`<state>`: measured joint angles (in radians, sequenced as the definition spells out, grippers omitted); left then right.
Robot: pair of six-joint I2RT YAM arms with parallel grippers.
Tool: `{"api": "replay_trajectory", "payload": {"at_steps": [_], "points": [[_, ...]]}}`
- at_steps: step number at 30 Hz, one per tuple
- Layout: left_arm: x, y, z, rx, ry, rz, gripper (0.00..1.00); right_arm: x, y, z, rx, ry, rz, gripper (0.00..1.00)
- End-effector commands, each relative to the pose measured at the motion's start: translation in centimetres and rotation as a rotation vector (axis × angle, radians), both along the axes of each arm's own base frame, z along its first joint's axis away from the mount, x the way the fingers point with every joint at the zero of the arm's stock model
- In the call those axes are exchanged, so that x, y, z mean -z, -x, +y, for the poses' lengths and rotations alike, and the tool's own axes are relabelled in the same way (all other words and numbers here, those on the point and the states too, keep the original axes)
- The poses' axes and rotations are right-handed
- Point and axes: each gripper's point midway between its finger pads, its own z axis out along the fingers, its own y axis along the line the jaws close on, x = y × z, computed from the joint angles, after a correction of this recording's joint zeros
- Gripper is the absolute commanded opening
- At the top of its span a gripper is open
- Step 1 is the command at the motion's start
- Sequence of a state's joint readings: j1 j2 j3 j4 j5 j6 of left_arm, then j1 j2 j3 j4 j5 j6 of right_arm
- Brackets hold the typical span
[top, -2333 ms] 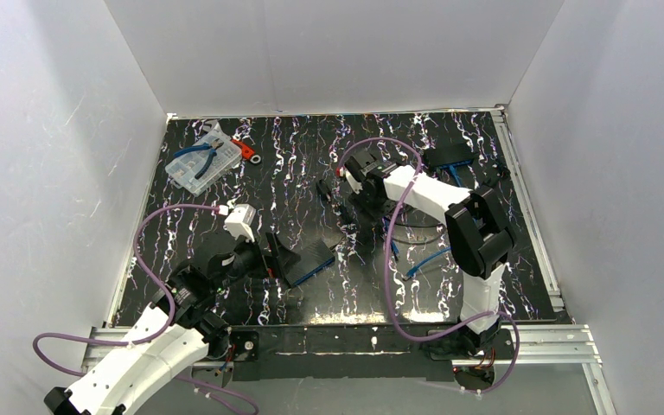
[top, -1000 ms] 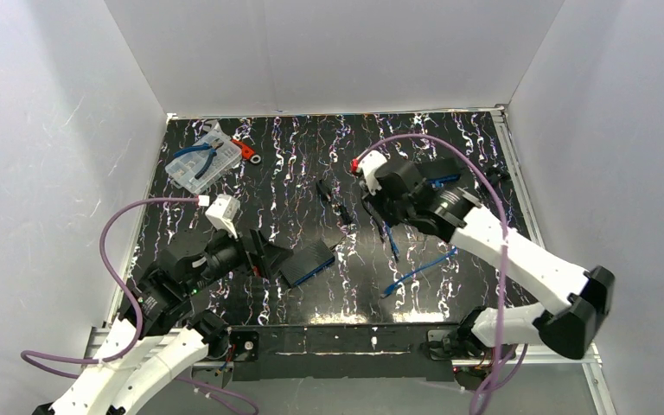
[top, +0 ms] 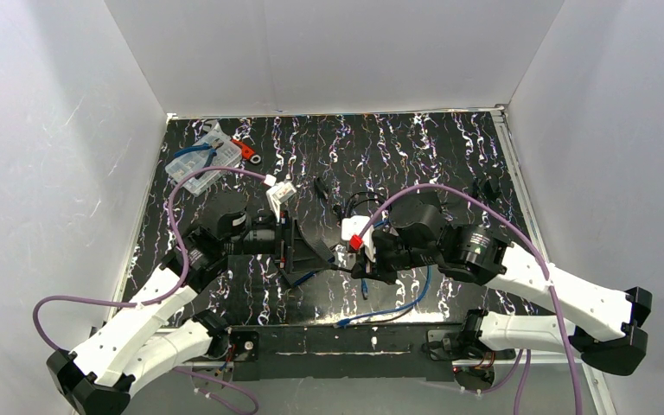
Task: Insert the plug into the switch port
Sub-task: Pick up the connector from the center of the board.
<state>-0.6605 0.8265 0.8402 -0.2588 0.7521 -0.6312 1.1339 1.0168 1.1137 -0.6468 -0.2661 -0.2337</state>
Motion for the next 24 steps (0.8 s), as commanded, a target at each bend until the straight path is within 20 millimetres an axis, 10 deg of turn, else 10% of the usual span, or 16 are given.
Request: {"api": "replay_trajectory", "payload": {"at_steps": [1, 9, 15, 24], "points": [[-0.2, 0.6, -0.1, 0.04, 0.024, -0.003, 0.7, -1.9, 0.3, 0.9, -0.03, -0.087, -0.033, 0.01], [-0.1, 0.5, 0.4, 0.008, -0.001, -0.023, 0.73, -0.5, -2.8, -0.9, 0.152, 0.001, -0.109, 0.01], [-0.7, -0.5, 2.1, -0.115, -0.035, -0.134, 0.92, -0.3, -9.7, -6.1, 0.576, 0.13, -0.257, 0.01], [-0.9, -0.5, 2.9, -0.149, -0.026, -0.188, 0.98, -5.1, -19.3, -11.8, 1.048, 0.05, -0.311, 0.01]]}}
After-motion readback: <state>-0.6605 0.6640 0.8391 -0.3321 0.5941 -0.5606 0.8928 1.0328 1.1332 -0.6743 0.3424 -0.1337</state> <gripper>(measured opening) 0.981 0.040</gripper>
